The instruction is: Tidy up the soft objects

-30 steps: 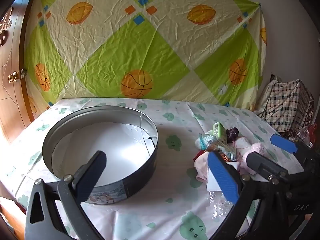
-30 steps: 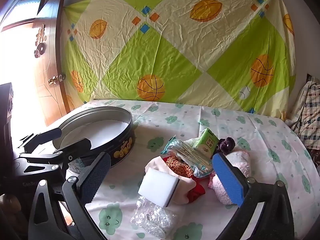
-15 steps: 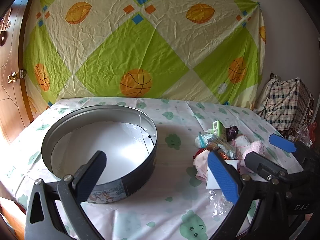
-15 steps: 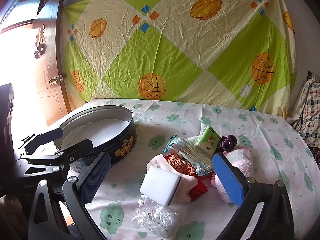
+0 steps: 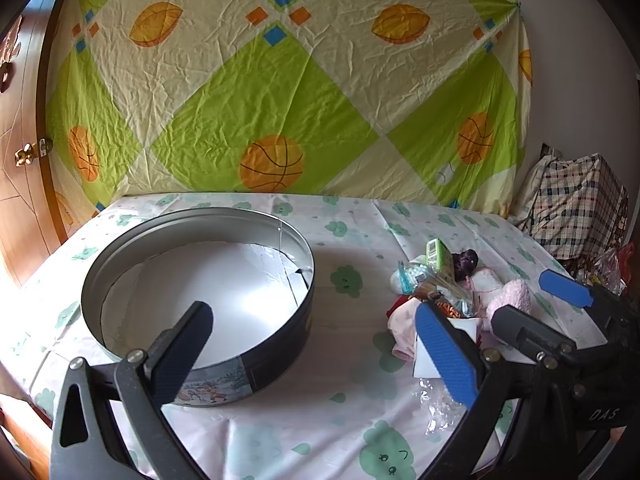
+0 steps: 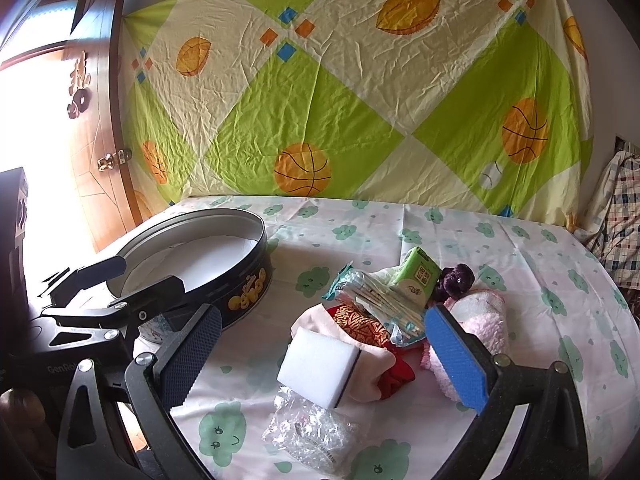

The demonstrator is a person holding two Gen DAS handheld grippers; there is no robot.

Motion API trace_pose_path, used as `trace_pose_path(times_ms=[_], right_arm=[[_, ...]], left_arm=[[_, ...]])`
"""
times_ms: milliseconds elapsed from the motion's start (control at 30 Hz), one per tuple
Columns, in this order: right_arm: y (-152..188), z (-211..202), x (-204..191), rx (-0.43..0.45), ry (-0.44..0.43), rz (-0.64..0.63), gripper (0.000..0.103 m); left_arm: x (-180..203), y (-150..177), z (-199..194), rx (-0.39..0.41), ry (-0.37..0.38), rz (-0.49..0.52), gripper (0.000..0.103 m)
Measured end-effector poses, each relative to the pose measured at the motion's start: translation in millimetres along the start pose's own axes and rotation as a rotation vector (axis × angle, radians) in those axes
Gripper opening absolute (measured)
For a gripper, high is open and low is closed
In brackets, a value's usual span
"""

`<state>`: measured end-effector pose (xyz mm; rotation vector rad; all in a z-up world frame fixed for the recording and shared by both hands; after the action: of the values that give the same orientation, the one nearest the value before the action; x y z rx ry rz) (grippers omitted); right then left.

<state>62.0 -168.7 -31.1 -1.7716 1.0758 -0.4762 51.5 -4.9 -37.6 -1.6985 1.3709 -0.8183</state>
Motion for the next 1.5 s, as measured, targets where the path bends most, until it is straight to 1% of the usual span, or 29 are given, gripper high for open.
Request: trace_pose_path(times_ms=[1300, 1500], right_arm=[[9.1, 4.6, 7.3, -0.017, -0.019, 0.036, 0.103], [12.9, 3.1, 18.0, -0.020, -0.008, 0.054, 0.103]], left_arm=[[1.4, 3.9, 5.0, -0.007, 0.000, 0.010, 0.103], [6.2, 20.7, 14.4, -0.021, 0.001, 0.016, 0.103]])
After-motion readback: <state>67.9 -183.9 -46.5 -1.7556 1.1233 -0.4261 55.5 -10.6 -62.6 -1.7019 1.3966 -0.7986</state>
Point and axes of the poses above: each gripper's, at about its wrist camera, not at the fingertips, and z roughly the way its jaws point, x to its right, y to its underside, the point moved 6 cm from there along z, roughly the way its jaws point, and after that the axes turned 11 degrees about -y, right-handed, at the moved point
